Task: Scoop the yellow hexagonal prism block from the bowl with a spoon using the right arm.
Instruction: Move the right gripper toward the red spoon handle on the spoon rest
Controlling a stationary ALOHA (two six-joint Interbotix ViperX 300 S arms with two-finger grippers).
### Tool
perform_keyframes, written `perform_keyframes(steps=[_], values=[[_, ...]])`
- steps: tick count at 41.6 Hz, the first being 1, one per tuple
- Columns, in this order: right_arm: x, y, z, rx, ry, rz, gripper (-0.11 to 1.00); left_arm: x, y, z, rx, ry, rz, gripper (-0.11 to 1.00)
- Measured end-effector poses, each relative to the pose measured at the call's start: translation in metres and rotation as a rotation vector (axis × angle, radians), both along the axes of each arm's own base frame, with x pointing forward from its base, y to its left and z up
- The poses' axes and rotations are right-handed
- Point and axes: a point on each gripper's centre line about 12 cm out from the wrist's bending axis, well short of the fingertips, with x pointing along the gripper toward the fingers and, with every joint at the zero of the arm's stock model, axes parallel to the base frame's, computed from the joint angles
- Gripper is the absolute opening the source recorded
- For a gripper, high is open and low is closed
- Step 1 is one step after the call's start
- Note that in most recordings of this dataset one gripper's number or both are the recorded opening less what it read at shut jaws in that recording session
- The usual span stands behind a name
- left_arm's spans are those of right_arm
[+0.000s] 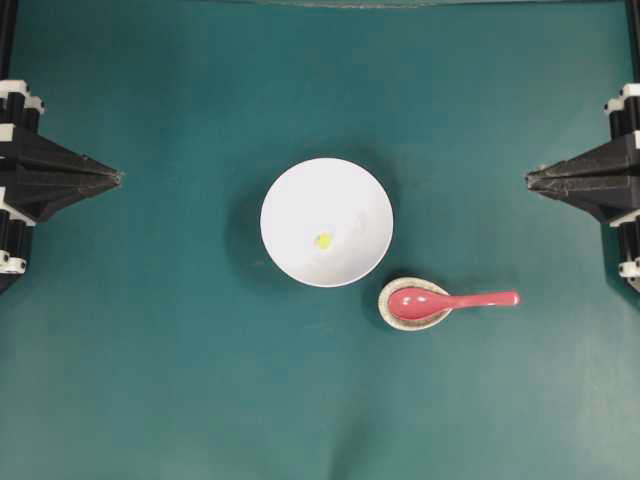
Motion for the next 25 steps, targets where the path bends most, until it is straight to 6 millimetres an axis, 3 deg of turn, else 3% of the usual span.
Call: perform_keyframes(steps=[17, 25], values=[[0.009, 0.000, -0.011, 0.002, 0.063, -0.001, 0.03, -0.001, 0.000, 0.000, -0.005, 0.003, -0.003, 0.00], [0.011, 0.000, -0.014, -0.003, 0.078, -0.001, 0.44, -0.002, 0.000, 0.001, -0.003, 0.002, -0.003, 0.00]])
